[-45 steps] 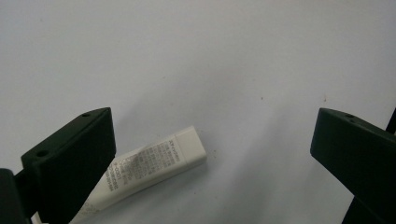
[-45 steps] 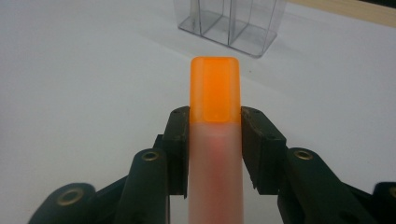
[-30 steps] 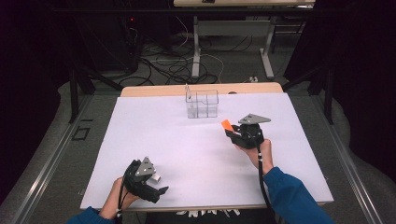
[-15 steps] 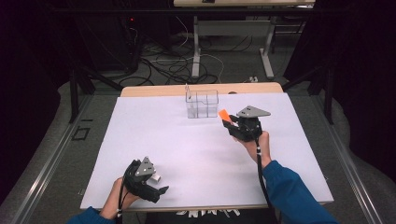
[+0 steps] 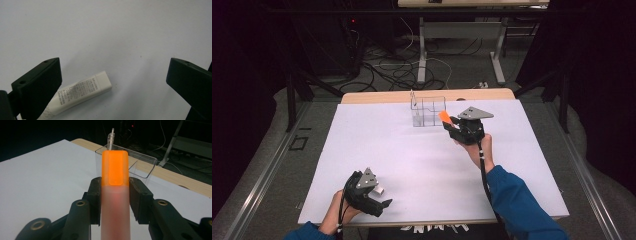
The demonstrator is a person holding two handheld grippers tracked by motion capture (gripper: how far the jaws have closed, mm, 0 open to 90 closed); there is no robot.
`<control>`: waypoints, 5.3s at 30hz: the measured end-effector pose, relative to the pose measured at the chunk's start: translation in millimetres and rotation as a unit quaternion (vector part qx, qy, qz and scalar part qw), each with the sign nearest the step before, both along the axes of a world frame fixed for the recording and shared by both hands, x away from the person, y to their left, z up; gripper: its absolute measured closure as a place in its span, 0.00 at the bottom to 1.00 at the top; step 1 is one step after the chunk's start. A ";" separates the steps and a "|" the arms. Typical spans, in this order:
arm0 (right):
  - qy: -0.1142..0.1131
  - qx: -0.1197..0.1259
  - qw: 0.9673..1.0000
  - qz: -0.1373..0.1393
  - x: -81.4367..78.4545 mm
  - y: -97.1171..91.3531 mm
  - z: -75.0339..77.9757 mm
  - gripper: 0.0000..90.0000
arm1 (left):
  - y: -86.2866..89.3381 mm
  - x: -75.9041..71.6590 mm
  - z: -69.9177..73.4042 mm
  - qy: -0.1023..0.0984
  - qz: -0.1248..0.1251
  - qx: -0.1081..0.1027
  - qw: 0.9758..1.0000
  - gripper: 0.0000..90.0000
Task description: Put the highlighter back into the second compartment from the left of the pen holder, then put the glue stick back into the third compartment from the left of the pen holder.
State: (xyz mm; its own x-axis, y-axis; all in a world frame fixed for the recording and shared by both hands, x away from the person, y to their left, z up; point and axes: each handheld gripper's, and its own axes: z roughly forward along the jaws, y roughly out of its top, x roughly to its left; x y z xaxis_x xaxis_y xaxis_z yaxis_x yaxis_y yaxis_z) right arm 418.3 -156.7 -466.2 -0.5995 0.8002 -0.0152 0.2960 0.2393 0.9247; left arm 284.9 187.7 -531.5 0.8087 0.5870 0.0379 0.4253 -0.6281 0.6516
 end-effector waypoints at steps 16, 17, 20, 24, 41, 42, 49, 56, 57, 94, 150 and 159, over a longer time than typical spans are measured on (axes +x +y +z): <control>-0.021 0.015 1.000 -0.001 24.2 16.8 9.9 0.72 | 0.1 -0.1 0.6 -0.004 0.001 -0.002 1.000 0.00; -0.022 0.014 1.000 0.001 26.1 17.2 10.7 0.72 | 0.1 -0.1 0.8 -0.003 0.001 -0.002 1.000 0.00; -0.022 0.012 1.000 0.000 32.6 20.2 13.0 0.72 | -0.4 -0.3 -0.1 -0.005 0.001 -0.005 1.000 0.00; -0.027 0.015 1.000 -0.002 42.0 25.8 17.8 0.72 | 0.4 0.3 0.3 -0.003 0.000 -0.004 1.000 0.00; -0.054 0.025 0.998 -0.003 75.9 47.3 26.8 0.72 | 0.3 1.0 0.3 0.002 -0.002 -0.005 1.000 0.00; -0.053 0.024 0.998 -0.006 78.4 48.4 26.4 0.72 | 0.2 1.0 0.3 0.002 -0.002 -0.004 1.000 0.00; -0.057 0.022 0.998 -0.012 97.4 58.9 19.9 0.72 | -0.9 1.8 -0.7 0.000 -0.004 -0.008 1.000 0.00; -0.068 0.025 0.997 -0.014 115.3 68.9 12.8 0.72 | -0.2 2.0 -1.0 -0.007 0.000 -0.011 1.000 0.00; -0.067 0.025 0.997 -0.015 117.3 71.0 11.3 0.72 | -0.3 2.0 -1.0 -0.008 -0.001 -0.011 1.000 0.00; -0.019 0.013 0.999 -0.026 141.8 80.7 -17.0 0.59 | 1.1 2.5 0.7 0.002 -0.008 -0.012 1.000 0.00; 0.150 -0.053 0.976 0.146 -77.5 -55.2 -44.6 0.06 | 49.1 8.7 27.1 -0.052 0.118 0.005 0.992 0.03; 0.154 -0.056 0.976 0.142 -84.2 -64.3 -45.5 0.07 | 61.5 7.9 30.8 -0.043 0.168 0.006 0.985 0.24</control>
